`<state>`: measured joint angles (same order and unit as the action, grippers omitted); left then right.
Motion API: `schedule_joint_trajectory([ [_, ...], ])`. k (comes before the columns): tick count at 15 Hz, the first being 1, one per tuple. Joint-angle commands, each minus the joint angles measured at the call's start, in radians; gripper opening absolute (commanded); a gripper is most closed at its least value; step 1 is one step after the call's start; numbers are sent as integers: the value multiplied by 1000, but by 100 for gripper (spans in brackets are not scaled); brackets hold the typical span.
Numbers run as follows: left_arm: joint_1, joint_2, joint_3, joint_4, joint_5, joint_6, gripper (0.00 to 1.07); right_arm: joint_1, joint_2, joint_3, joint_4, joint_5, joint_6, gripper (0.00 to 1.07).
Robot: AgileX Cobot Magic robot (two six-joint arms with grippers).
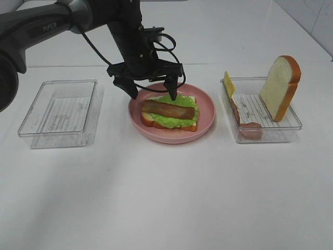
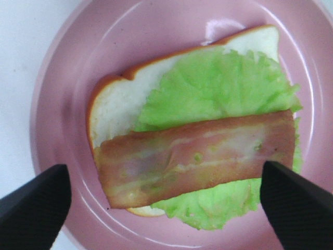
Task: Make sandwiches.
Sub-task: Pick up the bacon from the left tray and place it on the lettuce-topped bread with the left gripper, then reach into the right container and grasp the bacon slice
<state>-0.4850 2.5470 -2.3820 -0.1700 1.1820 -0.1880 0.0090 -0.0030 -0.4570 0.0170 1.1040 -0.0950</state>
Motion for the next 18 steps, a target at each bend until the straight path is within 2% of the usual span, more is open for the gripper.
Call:
schedule_joint_trajectory([
  [1, -1, -25, -111, 1, 90, 1, 99, -3, -28, 3, -1, -5, -6, 99],
  [3, -1, -53, -184, 4, 135, 2, 99, -3, -28, 3, -1, -5, -6, 99],
  [7, 2, -135, -181, 34, 135, 9, 99, -3, -28, 3, -1, -5, -6, 99],
  [8, 2, -194, -146, 39, 135, 12, 99, -3, -28, 3, -1, -5, -6, 99],
  [10, 2, -290, -52, 82, 135, 28, 99, -3, -28, 3, -1, -5, -6, 99],
  [11, 9, -345, 10, 114, 135, 28, 99, -3, -28, 3, -1, -5, -6, 99],
  [12, 24, -420, 111, 128, 135, 46, 99, -3, -28, 3, -1, -5, -6, 99],
  [13, 31, -449, 149, 131, 135, 50, 99, -3, -28, 3, -1, -5, -6, 99],
  [15, 75, -561, 288, 149, 135, 50, 99, -3, -28, 3, -1, -5, -6, 99],
  [16, 88, -591, 327, 156, 135, 50, 99, -3, -28, 3, -1, -5, -6, 99],
  [17, 144, -701, 461, 181, 135, 54, 99, -3, -28, 3, -1, -5, -6, 99],
  [18, 174, -759, 520, 191, 135, 54, 99, -3, -28, 3, -1, -5, -6, 99],
])
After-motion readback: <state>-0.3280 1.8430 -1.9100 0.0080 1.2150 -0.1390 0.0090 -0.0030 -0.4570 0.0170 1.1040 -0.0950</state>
